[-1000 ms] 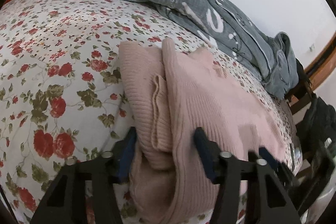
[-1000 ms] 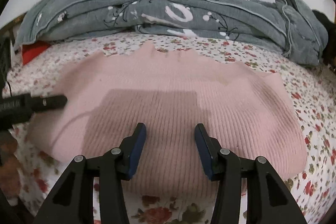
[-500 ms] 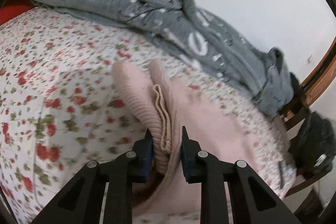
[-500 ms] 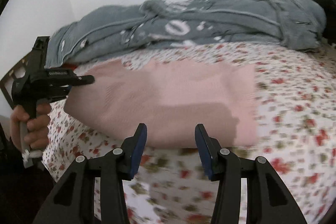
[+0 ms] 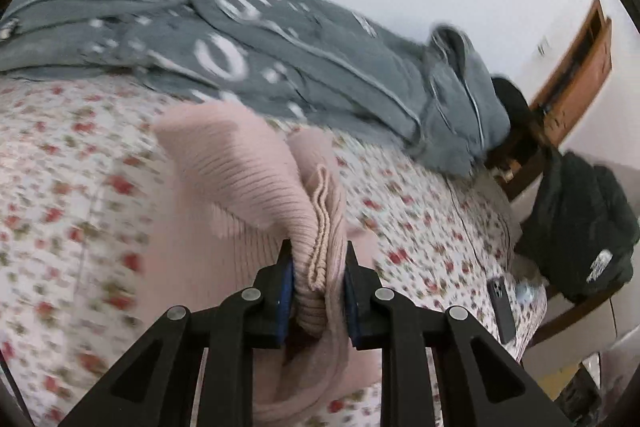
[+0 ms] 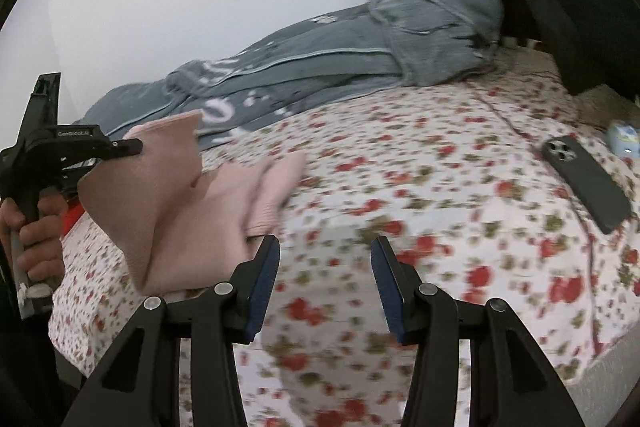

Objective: Fold small clothes

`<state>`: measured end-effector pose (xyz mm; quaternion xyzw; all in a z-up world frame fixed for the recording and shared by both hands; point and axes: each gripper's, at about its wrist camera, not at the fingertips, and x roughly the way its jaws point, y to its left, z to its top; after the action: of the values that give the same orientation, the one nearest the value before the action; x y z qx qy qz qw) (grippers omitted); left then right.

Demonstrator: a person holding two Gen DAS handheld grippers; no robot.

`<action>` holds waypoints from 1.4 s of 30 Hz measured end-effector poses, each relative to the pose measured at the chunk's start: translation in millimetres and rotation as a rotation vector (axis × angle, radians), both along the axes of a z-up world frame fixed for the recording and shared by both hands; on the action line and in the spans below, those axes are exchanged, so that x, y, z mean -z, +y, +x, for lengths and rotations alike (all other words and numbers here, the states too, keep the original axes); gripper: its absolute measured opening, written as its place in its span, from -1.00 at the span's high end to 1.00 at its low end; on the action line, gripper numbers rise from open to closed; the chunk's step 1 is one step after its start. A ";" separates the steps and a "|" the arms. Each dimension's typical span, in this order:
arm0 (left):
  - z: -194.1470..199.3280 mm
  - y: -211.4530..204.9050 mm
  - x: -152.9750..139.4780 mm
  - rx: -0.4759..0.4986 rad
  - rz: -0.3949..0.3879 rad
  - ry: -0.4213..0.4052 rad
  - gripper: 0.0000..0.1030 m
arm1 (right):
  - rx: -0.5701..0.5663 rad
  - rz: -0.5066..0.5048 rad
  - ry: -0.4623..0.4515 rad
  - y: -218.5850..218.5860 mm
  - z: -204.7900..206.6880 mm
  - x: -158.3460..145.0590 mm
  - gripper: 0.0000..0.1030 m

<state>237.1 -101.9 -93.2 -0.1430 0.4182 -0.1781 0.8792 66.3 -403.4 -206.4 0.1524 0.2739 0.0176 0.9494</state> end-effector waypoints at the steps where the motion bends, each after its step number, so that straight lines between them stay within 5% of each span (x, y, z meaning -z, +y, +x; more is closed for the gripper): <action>1: 0.0 -15.0 8.2 0.016 0.020 0.008 0.61 | 0.015 0.004 0.003 -5.4 0.3 2.1 0.08; 6: 2.5 -59.8 46.9 0.076 0.085 0.081 0.51 | 0.031 0.036 0.039 -21.1 4.5 13.5 0.08; 12: 4.2 -41.9 34.5 0.184 -0.102 0.111 -0.03 | -0.032 0.036 0.044 -7.2 19.9 13.5 0.07; 19: -4.1 32.8 11.1 0.075 -0.063 0.001 -0.18 | -0.197 0.169 0.037 29.1 69.2 1.1 0.04; 25: -5.8 95.8 25.2 -0.016 0.049 -0.024 -0.19 | -0.193 0.285 0.026 52.9 112.9 -9.7 -0.17; 30: 0.8 134.6 46.0 -0.062 0.023 0.020 -0.19 | -0.183 0.295 0.155 75.5 163.6 3.4 -0.21; 31: 2.8 139.9 50.8 -0.071 0.010 0.029 -0.19 | -0.171 0.287 0.185 79.1 171.5 8.1 -0.18; 32: 3.4 143.5 54.0 -0.075 0.000 0.036 -0.19 | -0.174 0.273 0.194 83.9 176.6 11.0 0.06; 33: 4.1 147.5 56.9 -0.078 -0.012 0.043 -0.19 | -0.188 0.245 0.191 88.4 177.4 11.1 0.52; 34: 3.7 150.9 59.9 -0.079 -0.026 0.048 -0.19 | -0.213 0.204 0.170 93.1 176.2 6.5 0.59; 38: 1.2 156.5 64.2 -0.075 -0.044 0.046 -0.19 | -0.242 0.244 -0.010 75.1 149.6 -12.6 0.62; 40: -0.1 156.6 65.0 -0.072 -0.043 0.047 -0.19 | -0.193 0.230 0.005 67.8 148.0 -3.3 0.62; 42: -1.1 155.5 65.5 -0.068 -0.048 0.054 -0.19 | -0.167 0.197 0.120 65.6 161.2 23.2 0.56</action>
<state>236.1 53.5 -158.7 -0.1831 0.4323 -0.1544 0.8694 227.5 -337.8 -229.6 0.2222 0.3387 0.1144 0.9071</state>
